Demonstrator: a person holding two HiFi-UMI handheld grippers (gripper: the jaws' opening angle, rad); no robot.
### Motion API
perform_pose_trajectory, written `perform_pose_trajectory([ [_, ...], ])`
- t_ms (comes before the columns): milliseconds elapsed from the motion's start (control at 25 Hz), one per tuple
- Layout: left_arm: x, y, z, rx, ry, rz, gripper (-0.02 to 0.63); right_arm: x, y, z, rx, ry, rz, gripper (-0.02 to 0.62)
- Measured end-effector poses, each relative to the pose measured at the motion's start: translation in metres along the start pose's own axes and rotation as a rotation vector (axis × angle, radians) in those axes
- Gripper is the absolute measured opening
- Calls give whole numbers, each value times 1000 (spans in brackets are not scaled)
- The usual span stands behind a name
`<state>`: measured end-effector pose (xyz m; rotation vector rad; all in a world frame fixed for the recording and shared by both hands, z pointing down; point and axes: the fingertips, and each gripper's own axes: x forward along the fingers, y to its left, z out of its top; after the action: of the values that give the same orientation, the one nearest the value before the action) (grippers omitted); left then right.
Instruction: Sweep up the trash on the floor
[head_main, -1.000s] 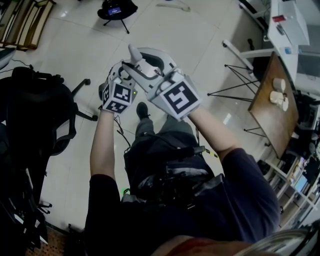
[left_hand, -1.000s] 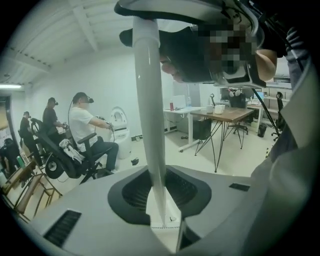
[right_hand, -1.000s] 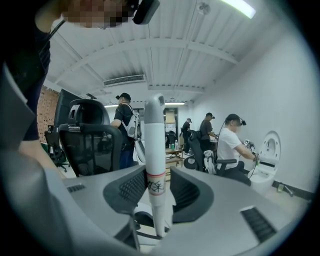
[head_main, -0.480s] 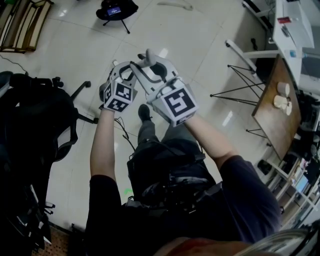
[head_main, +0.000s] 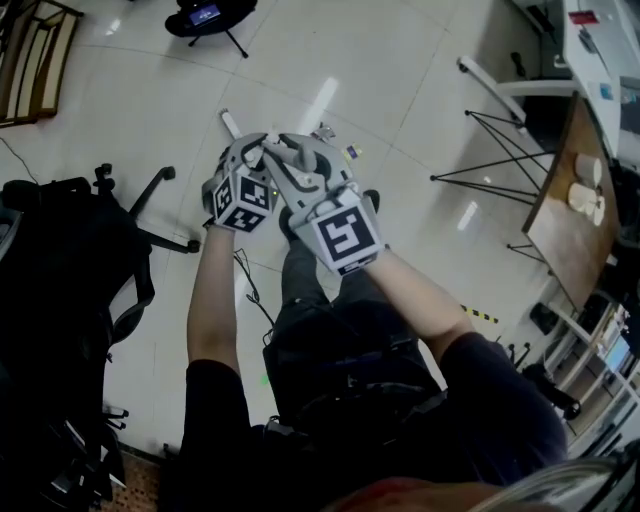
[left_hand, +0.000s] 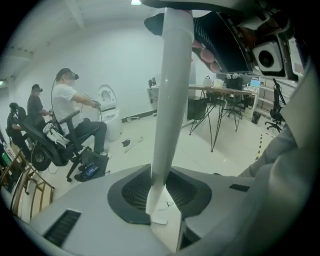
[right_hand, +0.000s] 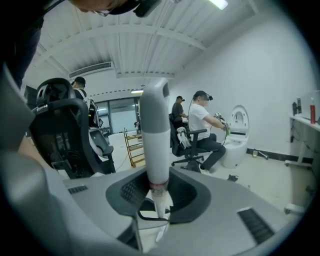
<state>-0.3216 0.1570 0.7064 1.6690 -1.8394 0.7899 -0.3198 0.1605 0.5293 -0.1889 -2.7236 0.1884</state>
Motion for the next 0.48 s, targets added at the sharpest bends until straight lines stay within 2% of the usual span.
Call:
perform_pose_trajectory([
  [240, 37, -27, 13, -41, -11, 31, 86, -20, -29, -25, -21, 8, -67, 117],
  [480, 64, -59, 29, -32, -11, -17, 89, -49, -63, -45, -10, 42, -134, 117],
])
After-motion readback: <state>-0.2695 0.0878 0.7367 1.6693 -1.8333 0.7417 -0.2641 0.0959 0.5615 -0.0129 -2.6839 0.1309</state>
